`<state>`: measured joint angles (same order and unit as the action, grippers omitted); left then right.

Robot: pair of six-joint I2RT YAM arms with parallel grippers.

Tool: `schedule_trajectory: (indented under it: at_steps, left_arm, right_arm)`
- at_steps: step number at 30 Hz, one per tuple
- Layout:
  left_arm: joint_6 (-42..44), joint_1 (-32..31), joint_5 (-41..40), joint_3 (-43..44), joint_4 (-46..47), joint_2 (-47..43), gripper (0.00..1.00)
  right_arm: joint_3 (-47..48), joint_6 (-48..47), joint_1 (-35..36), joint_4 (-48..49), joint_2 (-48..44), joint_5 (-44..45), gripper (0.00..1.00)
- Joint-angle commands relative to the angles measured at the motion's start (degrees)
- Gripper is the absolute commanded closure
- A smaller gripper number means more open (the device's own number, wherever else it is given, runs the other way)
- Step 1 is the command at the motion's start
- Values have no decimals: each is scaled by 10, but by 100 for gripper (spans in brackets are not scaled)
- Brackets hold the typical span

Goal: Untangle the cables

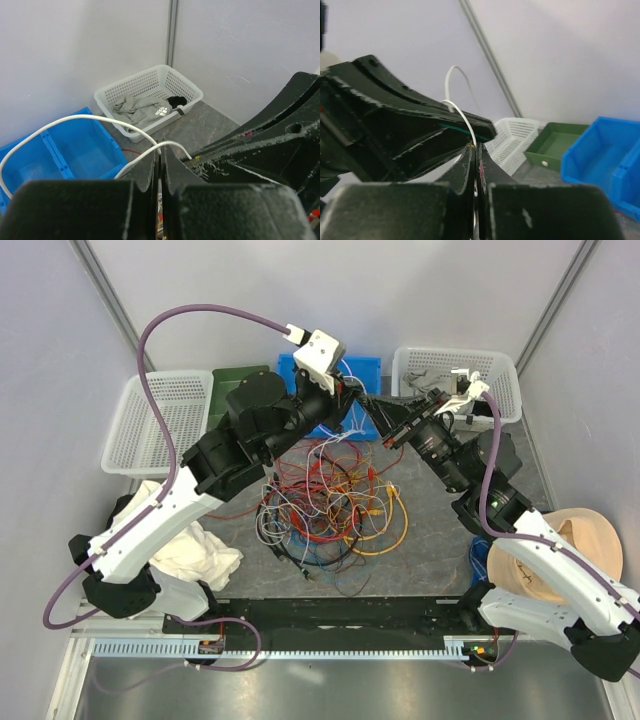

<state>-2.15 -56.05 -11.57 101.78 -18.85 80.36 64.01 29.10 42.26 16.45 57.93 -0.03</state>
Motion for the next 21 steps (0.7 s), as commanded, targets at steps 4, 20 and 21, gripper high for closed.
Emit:
schedule_trajectory:
  at_steps: [4, 20, 21]
  left_arm:
    - [36, -2, -84, 28, 4, -37, 98]
    - [126, -1, -109, 224, 62, -55, 98]
    - [130, -1, -105, 229, 65, -54, 98]
  right_arm:
    - [-55, -12, -2, -126, -47, 171, 100]
    - [-326, 109, -46, -219, -41, 216, 100]
    - [-343, 112, -46, -222, -37, 214, 100]
